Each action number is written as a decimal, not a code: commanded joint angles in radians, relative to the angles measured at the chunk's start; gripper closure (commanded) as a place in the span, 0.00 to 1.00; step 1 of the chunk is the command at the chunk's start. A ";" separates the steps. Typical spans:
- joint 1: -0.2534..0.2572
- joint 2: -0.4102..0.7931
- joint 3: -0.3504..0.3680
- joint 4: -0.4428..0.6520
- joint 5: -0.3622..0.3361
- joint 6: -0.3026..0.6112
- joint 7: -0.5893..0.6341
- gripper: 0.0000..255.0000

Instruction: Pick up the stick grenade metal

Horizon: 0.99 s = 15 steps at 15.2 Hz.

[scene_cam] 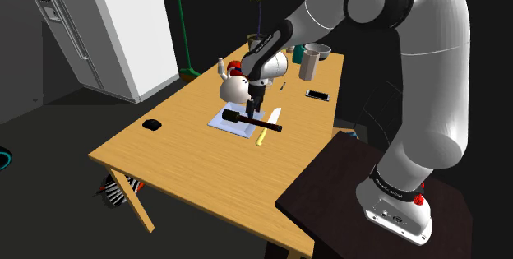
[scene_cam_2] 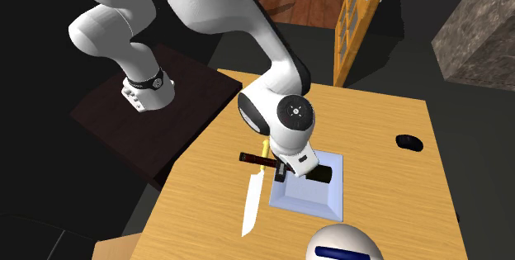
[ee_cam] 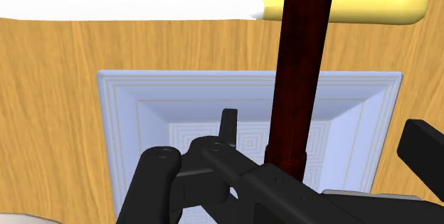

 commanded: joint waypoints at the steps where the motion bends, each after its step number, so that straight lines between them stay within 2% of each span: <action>1: -0.003 0.028 0.005 0.010 0.007 0.017 -0.008 0.00; 7: -0.009 0.079 0.014 0.019 0.021 0.059 -0.023 0.00; 8: -0.009 0.079 0.014 0.019 0.021 0.059 -0.023 1.00; 15: -0.009 0.079 0.014 0.018 0.021 0.060 -0.023 1.00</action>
